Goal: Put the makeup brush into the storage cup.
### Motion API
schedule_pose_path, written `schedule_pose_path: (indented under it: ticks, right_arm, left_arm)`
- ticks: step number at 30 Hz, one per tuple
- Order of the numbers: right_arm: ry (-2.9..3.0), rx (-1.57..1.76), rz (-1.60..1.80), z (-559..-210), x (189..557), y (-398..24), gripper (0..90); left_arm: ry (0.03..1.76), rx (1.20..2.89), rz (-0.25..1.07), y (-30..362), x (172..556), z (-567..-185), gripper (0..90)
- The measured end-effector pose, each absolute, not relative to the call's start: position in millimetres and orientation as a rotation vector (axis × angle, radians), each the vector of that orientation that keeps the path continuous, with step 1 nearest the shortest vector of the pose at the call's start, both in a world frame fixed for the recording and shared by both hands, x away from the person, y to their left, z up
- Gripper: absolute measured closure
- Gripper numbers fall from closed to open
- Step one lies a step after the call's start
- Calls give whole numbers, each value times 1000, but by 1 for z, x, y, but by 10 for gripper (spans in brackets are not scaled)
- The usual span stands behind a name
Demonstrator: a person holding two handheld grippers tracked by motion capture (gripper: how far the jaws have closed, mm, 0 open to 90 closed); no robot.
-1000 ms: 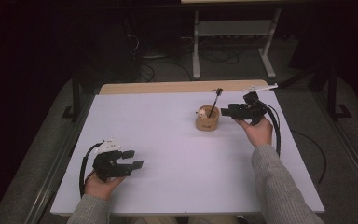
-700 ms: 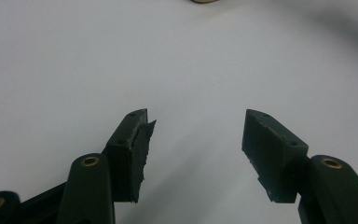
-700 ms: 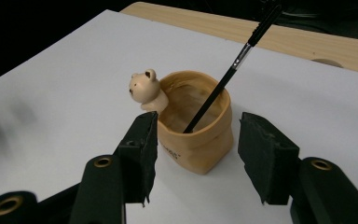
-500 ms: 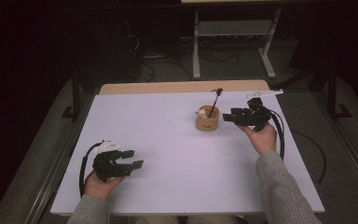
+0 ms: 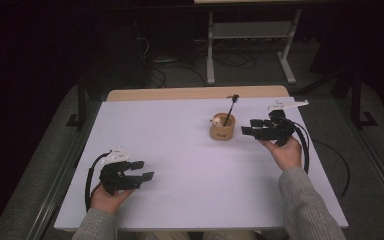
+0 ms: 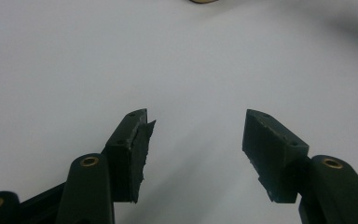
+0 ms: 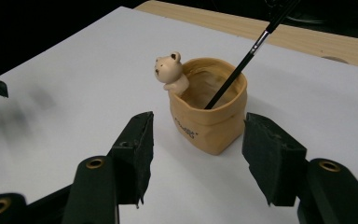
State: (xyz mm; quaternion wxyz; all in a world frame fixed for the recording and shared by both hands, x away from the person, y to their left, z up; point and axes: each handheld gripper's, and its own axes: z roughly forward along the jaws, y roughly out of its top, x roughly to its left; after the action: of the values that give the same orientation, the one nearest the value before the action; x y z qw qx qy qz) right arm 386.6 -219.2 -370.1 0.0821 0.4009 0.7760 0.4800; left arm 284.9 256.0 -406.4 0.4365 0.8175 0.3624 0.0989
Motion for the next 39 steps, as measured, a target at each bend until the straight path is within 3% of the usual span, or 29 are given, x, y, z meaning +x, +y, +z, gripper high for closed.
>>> schedule_pose_path:
  ticks: [39]
  right_arm:
    - [2318, 1105, 1444, -377, 331, -231, 357]
  left_arm:
    - [913, 2034, 247, 256, 285, -406, 390]
